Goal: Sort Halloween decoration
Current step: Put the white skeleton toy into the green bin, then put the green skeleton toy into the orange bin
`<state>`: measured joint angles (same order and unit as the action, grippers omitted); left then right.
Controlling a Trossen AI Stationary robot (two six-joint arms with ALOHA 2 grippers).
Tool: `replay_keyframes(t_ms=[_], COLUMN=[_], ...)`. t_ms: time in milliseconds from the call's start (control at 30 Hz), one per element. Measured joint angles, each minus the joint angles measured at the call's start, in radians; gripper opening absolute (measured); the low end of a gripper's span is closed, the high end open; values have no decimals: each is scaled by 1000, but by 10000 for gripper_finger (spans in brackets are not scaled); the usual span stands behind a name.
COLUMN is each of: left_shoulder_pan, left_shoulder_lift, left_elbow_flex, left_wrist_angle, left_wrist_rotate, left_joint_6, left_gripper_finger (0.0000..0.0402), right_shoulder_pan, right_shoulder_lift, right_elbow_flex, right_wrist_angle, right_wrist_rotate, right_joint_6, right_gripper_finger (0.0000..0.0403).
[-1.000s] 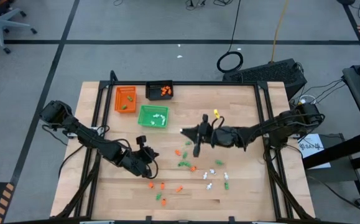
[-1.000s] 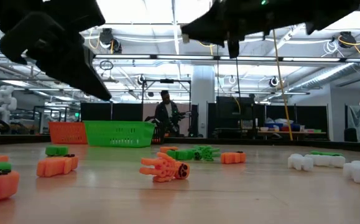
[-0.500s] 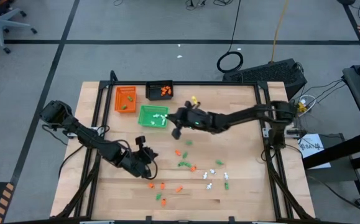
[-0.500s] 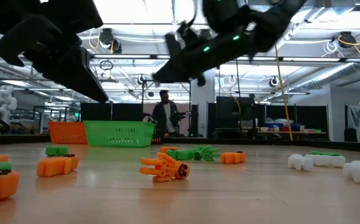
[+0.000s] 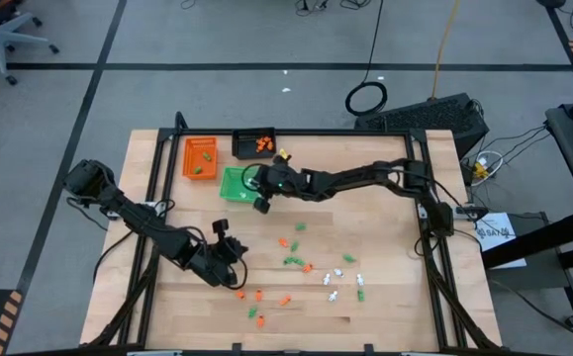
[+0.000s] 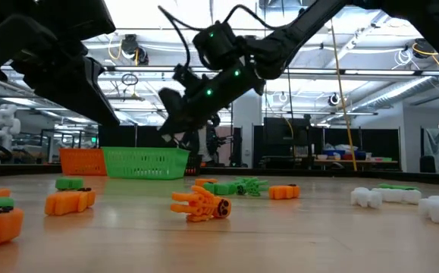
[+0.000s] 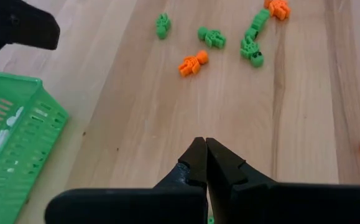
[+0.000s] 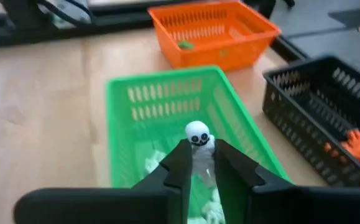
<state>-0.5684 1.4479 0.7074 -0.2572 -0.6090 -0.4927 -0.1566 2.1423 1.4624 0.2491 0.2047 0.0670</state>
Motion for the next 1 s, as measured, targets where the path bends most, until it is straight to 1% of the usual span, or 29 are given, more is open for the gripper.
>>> replay_keyframes(t_ms=[100,233,367,533,667,1000], left_shoulder_pan=[-4,-4,-4,-4,-4,-4], left_shoulder_lift=[0,0,0,0,0,0], left_elbow_flex=[0,0,0,0,0,0], left_wrist_angle=[-4,-46,-77,-75,-74,-93], left_wrist_rotate=[-2,-2,-2,-1,0,2], left_joint_6=[-2,-42,-79,-79,-99,-156], left_gripper_finger=[1,1,1,1,1,1], right_shoulder_pan=[-2,5,20,35,36,45], right_shoulder_lift=[-2,-22,-65,-96,-105,-131], right_elbow_flex=[2,2,2,2,2,8], right_wrist_angle=[-35,-79,-118,-151,-151,-142], right_wrist_rotate=[1,-1,0,-6,-78,-79], right_joint_6=[19,22,18,18,14,8], right_gripper_finger=[77,109,130,136,137,137])
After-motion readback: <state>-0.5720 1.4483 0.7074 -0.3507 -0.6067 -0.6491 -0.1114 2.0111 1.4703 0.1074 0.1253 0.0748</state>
